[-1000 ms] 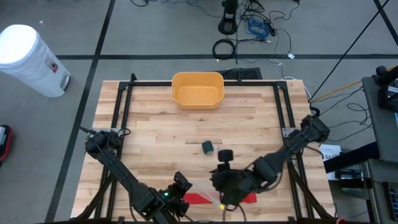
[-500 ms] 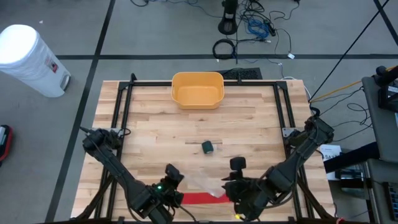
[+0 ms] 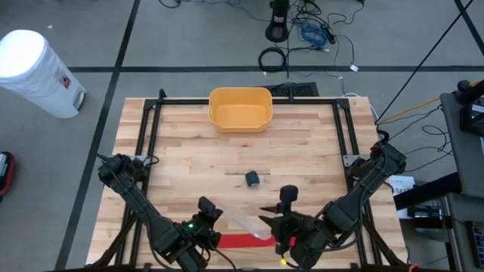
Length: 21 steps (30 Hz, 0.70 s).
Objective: Roll bandage
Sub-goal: Open the transparent zip bag
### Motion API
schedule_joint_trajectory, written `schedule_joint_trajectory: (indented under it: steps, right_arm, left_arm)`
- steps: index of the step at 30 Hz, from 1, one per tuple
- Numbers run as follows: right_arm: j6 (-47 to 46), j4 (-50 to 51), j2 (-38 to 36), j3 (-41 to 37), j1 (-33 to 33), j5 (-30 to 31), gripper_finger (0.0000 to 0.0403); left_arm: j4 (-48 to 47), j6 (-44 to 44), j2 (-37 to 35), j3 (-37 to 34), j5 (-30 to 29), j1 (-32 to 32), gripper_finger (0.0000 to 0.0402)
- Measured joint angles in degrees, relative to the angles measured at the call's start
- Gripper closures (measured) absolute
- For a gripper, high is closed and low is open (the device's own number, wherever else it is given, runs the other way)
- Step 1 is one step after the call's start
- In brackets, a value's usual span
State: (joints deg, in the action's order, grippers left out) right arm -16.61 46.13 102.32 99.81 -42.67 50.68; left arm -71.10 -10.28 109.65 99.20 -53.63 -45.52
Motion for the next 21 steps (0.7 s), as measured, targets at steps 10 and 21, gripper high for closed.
schedule_joint_trajectory:
  steps: [10,21]
  right_arm:
    - [4.1,-0.2,0.0,0.0,0.2,-6.4,0.0303]
    - [2.7,-5.2,1.5,0.0,2.7,-4.3,0.0303]
  left_arm:
    - [-14.4,-12.0,0.0,0.0,-1.6,1.0,0.0400]
    - [-13.2,-15.0,-1.0,-0.1,1.9,0.4,0.0399]
